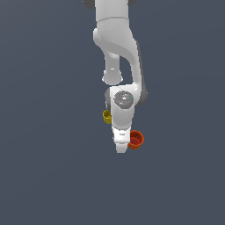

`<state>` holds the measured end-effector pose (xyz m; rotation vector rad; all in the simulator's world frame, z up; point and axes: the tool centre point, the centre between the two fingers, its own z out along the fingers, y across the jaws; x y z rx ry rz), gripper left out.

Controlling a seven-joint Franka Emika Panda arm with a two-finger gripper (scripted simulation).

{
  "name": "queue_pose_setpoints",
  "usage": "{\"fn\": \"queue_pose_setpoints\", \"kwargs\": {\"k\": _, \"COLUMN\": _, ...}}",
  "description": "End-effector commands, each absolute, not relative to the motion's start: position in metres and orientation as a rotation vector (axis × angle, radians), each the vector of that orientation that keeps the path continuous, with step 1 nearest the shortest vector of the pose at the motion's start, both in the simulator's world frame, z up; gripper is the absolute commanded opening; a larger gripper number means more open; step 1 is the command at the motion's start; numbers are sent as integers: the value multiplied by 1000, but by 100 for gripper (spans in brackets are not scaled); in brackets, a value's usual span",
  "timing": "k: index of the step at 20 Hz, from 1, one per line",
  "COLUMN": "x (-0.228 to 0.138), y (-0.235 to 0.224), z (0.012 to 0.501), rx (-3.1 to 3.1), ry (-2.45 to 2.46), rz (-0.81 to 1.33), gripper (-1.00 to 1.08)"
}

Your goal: Pick up a designated object from a clutter of objects.

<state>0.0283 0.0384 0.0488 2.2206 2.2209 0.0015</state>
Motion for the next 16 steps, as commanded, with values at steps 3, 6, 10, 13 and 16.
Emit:
{"fn": "queue_pose_setpoints", "kwargs": {"k": 3, "x": 28, "y": 38, "z": 48, "rx": 2221, "ry": 2222, "rz": 0, "gripper": -100}}
{"fn": "queue_pose_setpoints", "kwargs": {"k": 6, "x": 28, "y": 38, "z": 50, "rx": 2220, "ry": 2221, "rz": 1, "gripper": -100}}
{"fn": "queue_pose_setpoints", "kwargs": {"k": 10, "x": 28, "y": 34, "z": 59, "rx": 2220, "ry": 2221, "rz": 1, "gripper": -100}}
{"fn": "queue_pose_setpoints", "kwargs": {"k": 13, "x": 28, "y": 29, "z": 71, "rx": 2220, "ry": 2221, "rz": 1, "gripper": -100}}
{"fn": "queue_pose_setpoints", "kwargs": {"k": 16, "x": 27, "y": 22, "z": 89, "rx": 2220, "ry": 2221, "rz": 1, "gripper": -100}}
